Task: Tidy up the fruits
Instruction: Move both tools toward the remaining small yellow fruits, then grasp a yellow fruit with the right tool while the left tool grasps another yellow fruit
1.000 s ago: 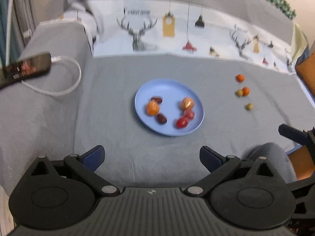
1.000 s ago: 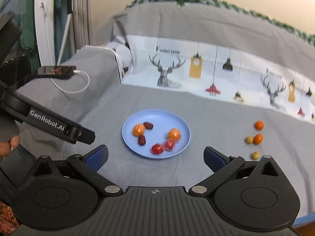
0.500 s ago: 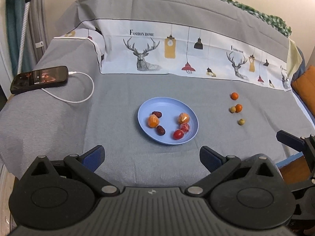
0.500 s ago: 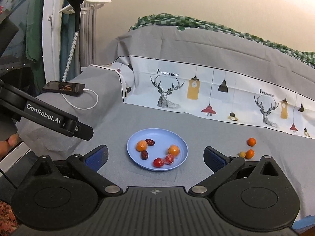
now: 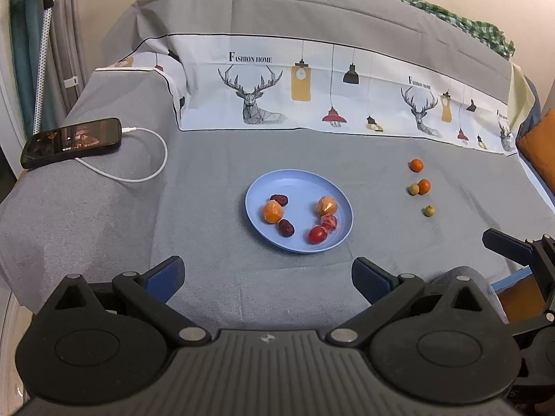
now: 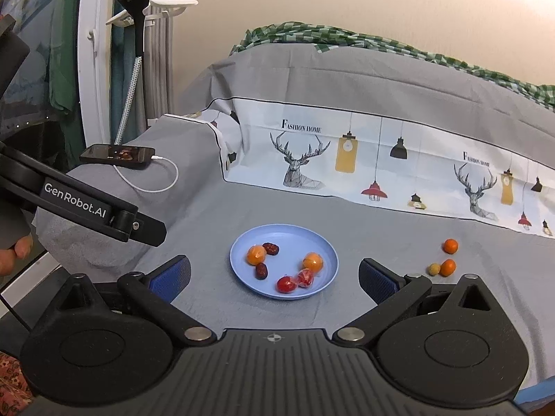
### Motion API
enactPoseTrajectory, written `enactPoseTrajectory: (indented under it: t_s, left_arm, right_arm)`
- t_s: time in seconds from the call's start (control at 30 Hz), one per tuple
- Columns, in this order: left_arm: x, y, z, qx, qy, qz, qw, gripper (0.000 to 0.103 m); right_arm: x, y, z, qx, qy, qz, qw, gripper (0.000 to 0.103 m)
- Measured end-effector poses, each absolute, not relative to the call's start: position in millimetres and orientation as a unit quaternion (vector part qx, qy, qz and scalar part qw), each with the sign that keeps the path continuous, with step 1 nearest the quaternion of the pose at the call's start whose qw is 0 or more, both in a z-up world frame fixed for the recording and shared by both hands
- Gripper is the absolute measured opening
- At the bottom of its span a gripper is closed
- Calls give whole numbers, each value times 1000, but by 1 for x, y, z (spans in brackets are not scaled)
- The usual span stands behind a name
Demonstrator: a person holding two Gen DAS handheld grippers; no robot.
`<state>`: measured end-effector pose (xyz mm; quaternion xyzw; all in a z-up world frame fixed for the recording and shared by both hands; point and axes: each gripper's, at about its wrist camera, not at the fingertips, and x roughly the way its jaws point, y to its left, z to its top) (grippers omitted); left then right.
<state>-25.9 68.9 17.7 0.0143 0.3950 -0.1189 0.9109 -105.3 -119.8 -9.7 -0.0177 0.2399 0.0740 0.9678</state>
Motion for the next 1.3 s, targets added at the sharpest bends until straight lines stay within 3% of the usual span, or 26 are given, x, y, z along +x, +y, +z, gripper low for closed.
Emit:
enactPoseTrajectory:
  t_s: [0.73, 1.3]
  left_arm:
    - [2, 40, 2, 52, 423, -110, 898, 102]
    - [79, -29, -10, 83, 448, -124, 881, 102]
  right_arm:
    - [-81, -153, -29, 54, 270, 69, 959, 102]
    - [-8, -289, -72, 85, 268, -91, 955, 102]
